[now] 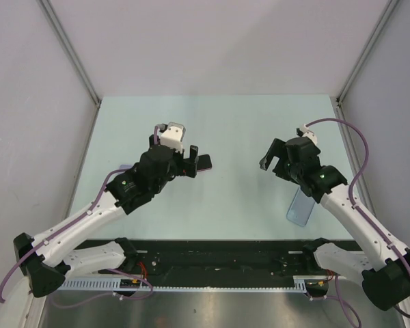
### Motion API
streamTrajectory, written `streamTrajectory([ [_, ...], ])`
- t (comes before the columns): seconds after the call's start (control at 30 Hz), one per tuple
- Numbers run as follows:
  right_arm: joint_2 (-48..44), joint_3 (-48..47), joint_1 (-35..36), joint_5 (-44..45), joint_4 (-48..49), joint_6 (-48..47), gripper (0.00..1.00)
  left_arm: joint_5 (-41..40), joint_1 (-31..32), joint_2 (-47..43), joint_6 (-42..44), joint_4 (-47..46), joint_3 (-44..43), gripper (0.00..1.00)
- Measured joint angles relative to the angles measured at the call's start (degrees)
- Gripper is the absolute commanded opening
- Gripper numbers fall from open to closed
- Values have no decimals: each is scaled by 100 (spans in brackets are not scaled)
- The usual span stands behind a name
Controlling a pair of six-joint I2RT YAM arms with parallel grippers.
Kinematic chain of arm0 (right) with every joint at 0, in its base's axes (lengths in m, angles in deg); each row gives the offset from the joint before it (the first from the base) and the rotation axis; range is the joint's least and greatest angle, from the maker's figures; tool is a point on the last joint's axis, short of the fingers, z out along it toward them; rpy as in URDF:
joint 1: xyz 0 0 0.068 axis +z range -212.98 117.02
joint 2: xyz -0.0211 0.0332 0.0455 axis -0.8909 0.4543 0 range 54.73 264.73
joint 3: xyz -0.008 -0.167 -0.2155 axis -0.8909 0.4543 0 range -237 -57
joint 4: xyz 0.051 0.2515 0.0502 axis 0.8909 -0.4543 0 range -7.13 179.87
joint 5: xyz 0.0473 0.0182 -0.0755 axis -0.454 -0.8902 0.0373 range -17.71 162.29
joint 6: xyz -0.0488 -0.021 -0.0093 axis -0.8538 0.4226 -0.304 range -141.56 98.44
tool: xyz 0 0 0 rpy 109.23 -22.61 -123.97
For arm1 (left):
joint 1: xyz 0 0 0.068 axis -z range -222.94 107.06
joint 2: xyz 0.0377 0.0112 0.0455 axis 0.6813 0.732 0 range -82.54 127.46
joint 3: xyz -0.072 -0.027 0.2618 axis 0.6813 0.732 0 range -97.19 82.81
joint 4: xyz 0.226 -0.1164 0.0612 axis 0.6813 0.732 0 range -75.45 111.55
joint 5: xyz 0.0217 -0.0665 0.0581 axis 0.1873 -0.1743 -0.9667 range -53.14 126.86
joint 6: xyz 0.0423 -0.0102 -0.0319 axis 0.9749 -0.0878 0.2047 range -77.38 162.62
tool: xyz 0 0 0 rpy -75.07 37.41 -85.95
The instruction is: Put the phone into the phone case
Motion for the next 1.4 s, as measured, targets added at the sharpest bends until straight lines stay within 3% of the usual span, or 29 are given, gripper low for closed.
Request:
streamTrajectory([
  [0.27, 129, 0, -166, 31, -31, 111, 100, 39, 0, 0, 0, 2, 0, 100],
  [0.33, 247, 0, -337, 83, -94, 190, 95, 44, 0, 0, 0, 2, 0, 100],
  [0.57, 1104, -2, -1123, 249, -496, 240, 58, 90, 0, -2, -2, 2, 0, 100],
  [0.6, 1222, -2, -1222, 251, -538, 232, 57, 103, 0, -2, -4, 2, 0, 100],
  [0.97, 2284, 494, -1810, -162, -273, 44, 49, 236, 0, -81, -7, 2, 0, 100],
  [1.4, 2603, 807, -2402, -501, 151, -177, 49, 249, 0, -129, -7, 2, 0, 100],
])
